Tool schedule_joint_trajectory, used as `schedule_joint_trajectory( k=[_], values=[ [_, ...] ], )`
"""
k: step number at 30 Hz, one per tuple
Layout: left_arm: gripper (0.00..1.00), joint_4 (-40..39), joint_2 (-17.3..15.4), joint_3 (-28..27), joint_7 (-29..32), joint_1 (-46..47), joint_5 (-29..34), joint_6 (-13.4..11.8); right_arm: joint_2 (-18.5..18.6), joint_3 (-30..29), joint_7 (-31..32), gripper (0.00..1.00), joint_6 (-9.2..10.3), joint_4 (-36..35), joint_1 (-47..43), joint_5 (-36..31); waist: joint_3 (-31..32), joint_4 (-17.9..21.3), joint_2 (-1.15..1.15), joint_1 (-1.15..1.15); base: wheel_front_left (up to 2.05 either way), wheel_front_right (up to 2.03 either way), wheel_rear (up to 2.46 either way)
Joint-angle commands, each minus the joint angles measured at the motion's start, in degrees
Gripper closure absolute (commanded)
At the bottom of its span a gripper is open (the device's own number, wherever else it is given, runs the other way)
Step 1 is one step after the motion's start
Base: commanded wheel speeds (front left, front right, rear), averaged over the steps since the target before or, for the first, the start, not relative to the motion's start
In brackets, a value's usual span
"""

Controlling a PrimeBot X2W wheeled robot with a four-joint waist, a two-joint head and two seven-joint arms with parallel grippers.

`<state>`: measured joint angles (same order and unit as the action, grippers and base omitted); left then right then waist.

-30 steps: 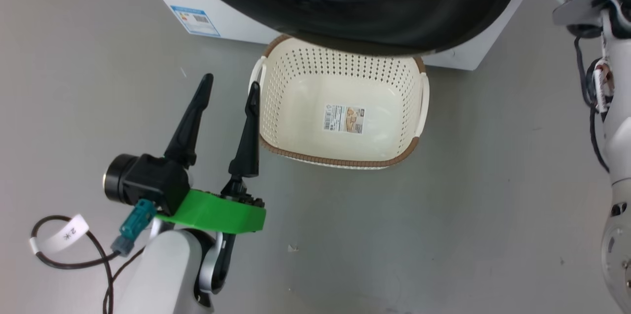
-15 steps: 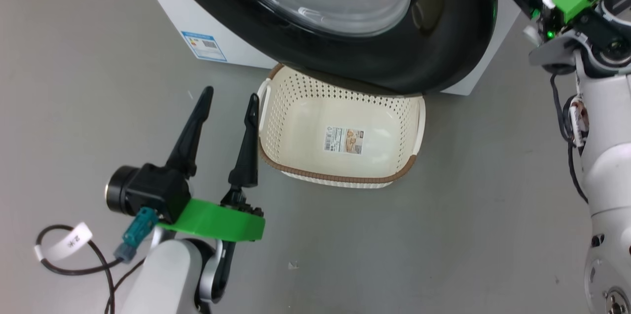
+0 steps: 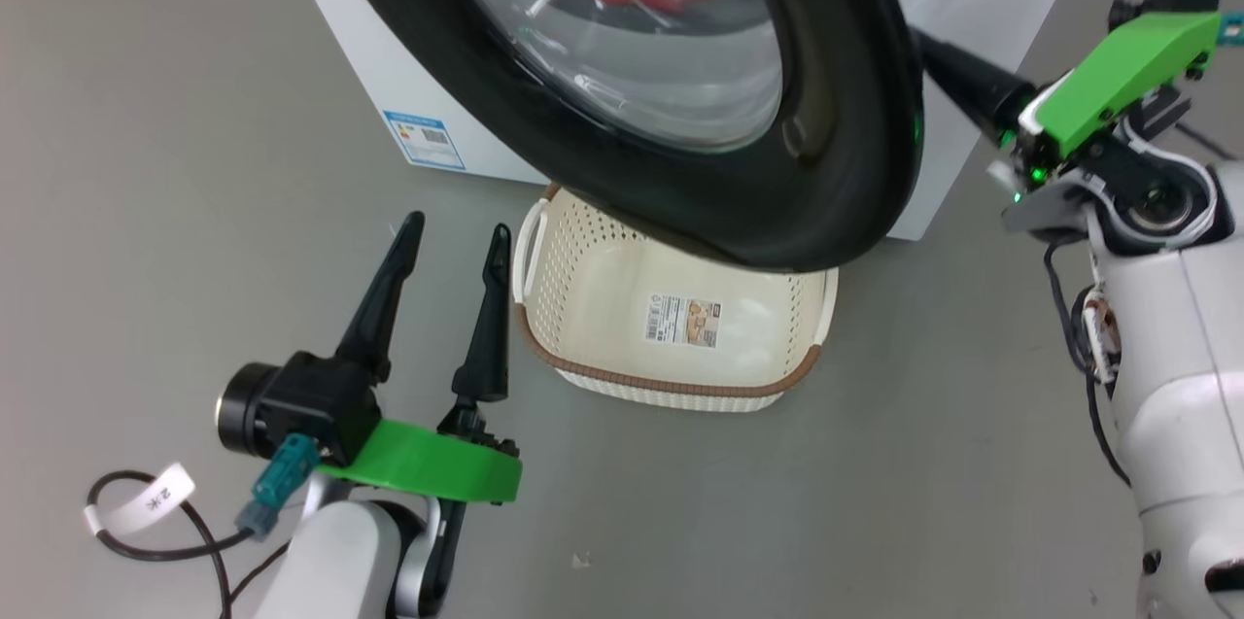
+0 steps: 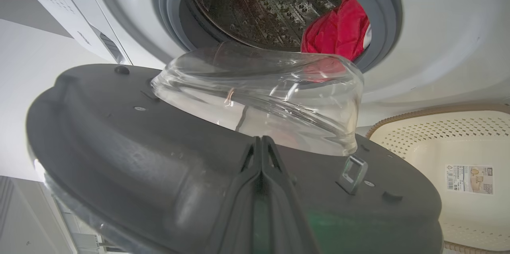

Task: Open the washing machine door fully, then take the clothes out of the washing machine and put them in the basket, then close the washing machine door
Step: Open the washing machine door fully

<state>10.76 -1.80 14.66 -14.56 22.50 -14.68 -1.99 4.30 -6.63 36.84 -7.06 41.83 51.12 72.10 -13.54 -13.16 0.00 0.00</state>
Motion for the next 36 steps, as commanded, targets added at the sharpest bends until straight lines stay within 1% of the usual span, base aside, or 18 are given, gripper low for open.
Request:
schedule_joint_trajectory(
  k=[1, 16, 25, 36],
  values=[
    [0.00, -1.2, -1.1, -2.0, -0.4, -0.3, -0.1, -0.1, -1.4, 1.8, 0.6, 1.00, -0.43, -2.2, -1.4, 0.9, 0.9, -0.3, 0.00, 0.00, 0.00, 0.00, 0.00],
    [0.00, -0.4, -1.1, -1.4, -0.4, -2.5, -0.1, 0.0, -1.4, 6.6, -0.7, 1.00, -0.43, -7.0, -9.7, 6.6, 5.1, -2.5, 0.00, 0.00, 0.00, 0.00, 0.00],
    [0.00, -0.2, -1.1, -1.1, -0.4, -3.4, -0.3, -0.1, -1.4, 9.4, -1.6, 1.00, -0.43, -8.3, -12.7, 8.9, 6.5, -4.0, 0.00, 0.00, 0.00, 0.00, 0.00],
    [0.00, 0.0, -1.1, -0.2, -0.4, -4.3, -1.1, -0.5, -1.4, 13.6, -2.8, 1.00, -0.43, -11.2, -17.4, 12.5, 8.3, -7.2, 0.00, 0.00, 0.00, 0.00, 0.00]
  ],
)
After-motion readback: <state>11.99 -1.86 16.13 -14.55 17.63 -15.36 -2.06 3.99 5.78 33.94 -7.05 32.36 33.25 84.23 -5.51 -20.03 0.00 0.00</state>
